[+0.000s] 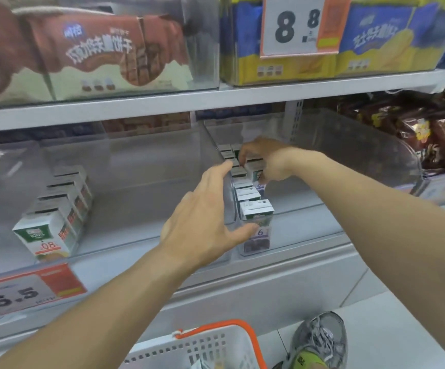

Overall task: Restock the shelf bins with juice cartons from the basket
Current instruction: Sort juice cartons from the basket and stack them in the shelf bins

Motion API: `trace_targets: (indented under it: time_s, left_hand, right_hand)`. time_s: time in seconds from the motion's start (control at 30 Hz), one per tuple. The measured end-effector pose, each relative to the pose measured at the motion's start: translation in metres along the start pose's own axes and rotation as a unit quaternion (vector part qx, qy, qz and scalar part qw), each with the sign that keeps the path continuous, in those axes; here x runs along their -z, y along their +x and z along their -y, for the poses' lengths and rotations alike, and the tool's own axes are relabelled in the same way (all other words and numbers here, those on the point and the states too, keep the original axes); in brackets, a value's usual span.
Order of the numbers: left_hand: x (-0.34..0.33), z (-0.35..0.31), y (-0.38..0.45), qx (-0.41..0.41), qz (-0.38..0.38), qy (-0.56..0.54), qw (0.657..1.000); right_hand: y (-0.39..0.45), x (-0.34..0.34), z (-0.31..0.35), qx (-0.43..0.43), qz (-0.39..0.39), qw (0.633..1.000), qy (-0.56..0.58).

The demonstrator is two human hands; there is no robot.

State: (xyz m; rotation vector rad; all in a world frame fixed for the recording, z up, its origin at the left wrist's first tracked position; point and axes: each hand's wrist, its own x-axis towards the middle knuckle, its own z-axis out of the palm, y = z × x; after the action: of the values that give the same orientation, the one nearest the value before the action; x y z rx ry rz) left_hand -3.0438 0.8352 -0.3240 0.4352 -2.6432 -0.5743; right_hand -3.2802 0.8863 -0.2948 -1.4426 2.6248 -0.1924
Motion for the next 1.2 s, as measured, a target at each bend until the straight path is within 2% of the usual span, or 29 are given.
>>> trace_targets:
  time_s: [0.2, 0.3, 0.37, 0.6, 0.7, 0.87, 0.97, 1.07, 1.1, 1.2]
  left_hand:
    - [0.002, -0.002, -0.002, -0.005, -0.011, 0.005, 1.000]
    - [0.002, -0.003, -0.003, 0.003, -0.017, 0.006, 1.000]
    - [0.002, -0.003, -0.003, 0.004, -0.020, 0.009, 1.000]
    - [0.001, -0.006, -0.003, 0.010, -0.028, 0.025, 0.999]
    - [0.001, -0.007, -0.004, 0.013, -0.030, 0.032, 0.999]
    - [0.005, -0.008, -0.005, 0.005, -0.028, 0.034, 0.999]
    - [0.004, -0.005, -0.003, 0.001, -0.023, 0.034, 0.999]
    - [0.005, -0.004, -0.004, 0.002, -0.009, 0.030, 1.000]
    - [0.005, -0.004, -0.004, 0.006, -0.005, 0.022, 1.000]
    - [0.007, -0.004, -0.004, 0.006, 0.003, -0.005, 1.000]
  right_hand:
    - [0.011, -0.022, -0.010, -0.050, -0.080, 0.985, 0.146]
    - [0.012, -0.028, -0.013, -0.117, -0.044, 0.978, 0.166]
    - [0.017, -0.032, -0.015, -0.109, -0.026, 0.976, 0.185]
    - [0.025, -0.036, -0.015, -0.076, -0.072, 0.978, 0.178]
    - [0.026, -0.039, -0.015, -0.092, -0.081, 0.968, 0.221]
    - [0.025, -0.040, -0.019, -0.071, -0.056, 0.970, 0.224]
    - [0.016, -0.038, -0.025, -0.103, 0.005, 0.945, 0.312]
    - [-0.001, -0.026, -0.028, -0.161, 0.057, 0.937, 0.305]
    - [-0.008, -0.021, -0.029, -0.184, 0.037, 0.936, 0.299]
    - [-0.039, -0.006, -0.033, -0.216, -0.104, 0.909, 0.342]
